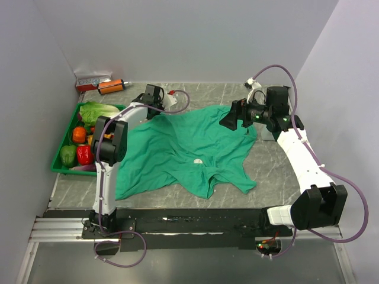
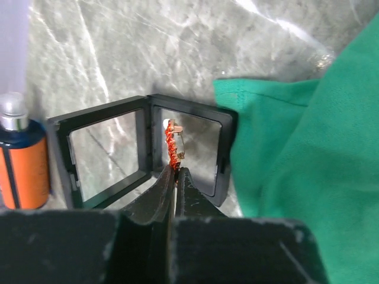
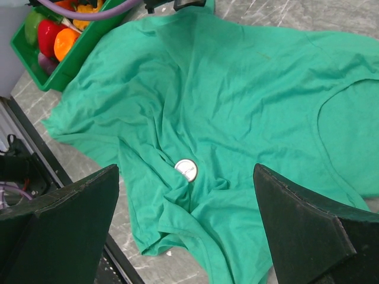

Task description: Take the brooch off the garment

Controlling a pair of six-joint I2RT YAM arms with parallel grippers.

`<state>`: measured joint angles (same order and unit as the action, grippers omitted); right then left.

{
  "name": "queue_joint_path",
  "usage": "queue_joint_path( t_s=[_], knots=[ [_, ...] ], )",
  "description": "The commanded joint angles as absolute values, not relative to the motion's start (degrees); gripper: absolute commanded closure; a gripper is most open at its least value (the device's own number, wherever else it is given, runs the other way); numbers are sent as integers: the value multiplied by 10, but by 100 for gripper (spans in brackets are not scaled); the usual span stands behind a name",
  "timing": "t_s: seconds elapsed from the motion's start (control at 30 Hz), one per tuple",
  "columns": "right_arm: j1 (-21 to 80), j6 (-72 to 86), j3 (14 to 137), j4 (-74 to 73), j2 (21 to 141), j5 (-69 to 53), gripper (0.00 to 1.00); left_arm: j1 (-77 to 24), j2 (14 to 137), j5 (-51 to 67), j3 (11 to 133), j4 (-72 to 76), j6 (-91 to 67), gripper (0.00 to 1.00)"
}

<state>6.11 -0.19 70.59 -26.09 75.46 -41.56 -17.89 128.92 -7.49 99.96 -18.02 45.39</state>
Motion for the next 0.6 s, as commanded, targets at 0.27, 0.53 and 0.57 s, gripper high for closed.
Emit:
queue_joint_path(
  t_s=[0.27, 0.53, 0.57],
  knots=[
    [57, 18, 705, -229, 768, -425, 0, -188, 1259, -142, 975, -97, 539, 99],
    [57, 19, 707, -228, 777, -424, 0, -188, 1268, -151, 994, -94, 548, 99],
    [57, 19, 708, -227, 779, -424, 0, -188, 1268, -152, 993, -91, 552, 99]
  ],
)
